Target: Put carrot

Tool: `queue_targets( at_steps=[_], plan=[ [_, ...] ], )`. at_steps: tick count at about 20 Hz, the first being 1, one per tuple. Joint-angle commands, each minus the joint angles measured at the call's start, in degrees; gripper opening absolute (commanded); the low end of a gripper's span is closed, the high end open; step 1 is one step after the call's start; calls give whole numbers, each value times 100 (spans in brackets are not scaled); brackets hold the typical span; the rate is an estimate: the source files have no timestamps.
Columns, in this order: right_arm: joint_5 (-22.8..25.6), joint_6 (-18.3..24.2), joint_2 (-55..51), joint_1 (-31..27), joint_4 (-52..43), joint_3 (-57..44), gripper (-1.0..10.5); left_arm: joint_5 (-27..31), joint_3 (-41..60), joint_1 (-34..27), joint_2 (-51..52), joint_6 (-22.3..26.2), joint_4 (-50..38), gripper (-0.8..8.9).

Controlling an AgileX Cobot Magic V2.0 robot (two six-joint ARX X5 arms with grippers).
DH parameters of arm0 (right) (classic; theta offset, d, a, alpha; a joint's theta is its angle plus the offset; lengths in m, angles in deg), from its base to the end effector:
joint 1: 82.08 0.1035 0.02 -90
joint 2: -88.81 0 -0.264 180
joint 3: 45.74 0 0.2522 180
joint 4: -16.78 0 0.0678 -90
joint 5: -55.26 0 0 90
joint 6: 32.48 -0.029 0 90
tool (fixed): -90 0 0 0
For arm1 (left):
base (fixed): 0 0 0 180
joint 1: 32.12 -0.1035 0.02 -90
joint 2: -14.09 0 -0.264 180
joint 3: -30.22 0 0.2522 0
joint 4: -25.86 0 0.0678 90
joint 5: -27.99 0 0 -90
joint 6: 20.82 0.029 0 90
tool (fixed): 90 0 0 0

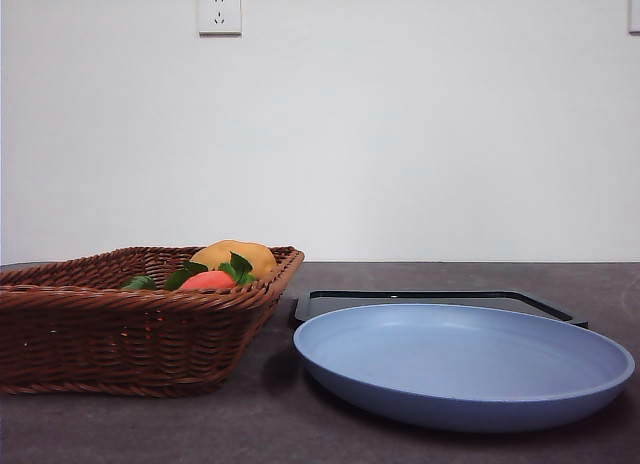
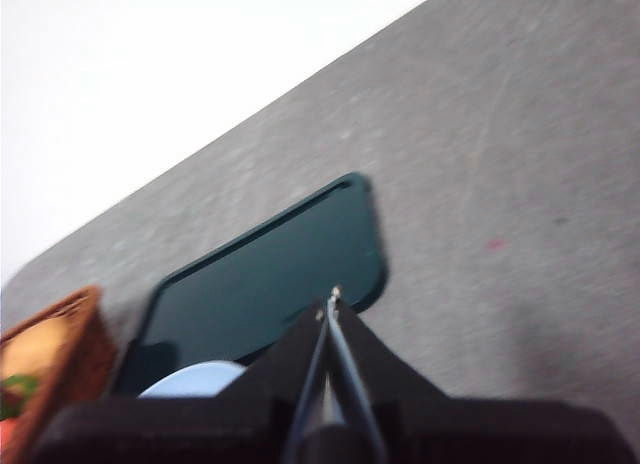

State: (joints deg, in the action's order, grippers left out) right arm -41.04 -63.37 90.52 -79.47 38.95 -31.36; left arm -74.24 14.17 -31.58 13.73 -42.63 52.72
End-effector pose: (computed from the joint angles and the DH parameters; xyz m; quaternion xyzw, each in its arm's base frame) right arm 0.0972 0.0076 0.1507 0.2672 0.1004 0.0526 0.9570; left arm 0.0931 -0.0070 0.1547 -0.1968 0.1160 -0.0904 0.9693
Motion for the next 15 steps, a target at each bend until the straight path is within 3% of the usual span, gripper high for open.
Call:
queue_targets(
  at_steps=[1, 8, 15],
  plan=[
    [-326, -188, 44, 7, 13, 76, 4, -26, -42, -13, -31, -254, -90, 7],
    [-776, -201, 651, 7, 769, 925, 4, -315, -737, -13, -859, -245, 199, 7],
    [-1095, 221, 1707, 7, 1451, 1926, 4, -1058, -1582, -7, -2326, 2, 199, 7]
  ],
)
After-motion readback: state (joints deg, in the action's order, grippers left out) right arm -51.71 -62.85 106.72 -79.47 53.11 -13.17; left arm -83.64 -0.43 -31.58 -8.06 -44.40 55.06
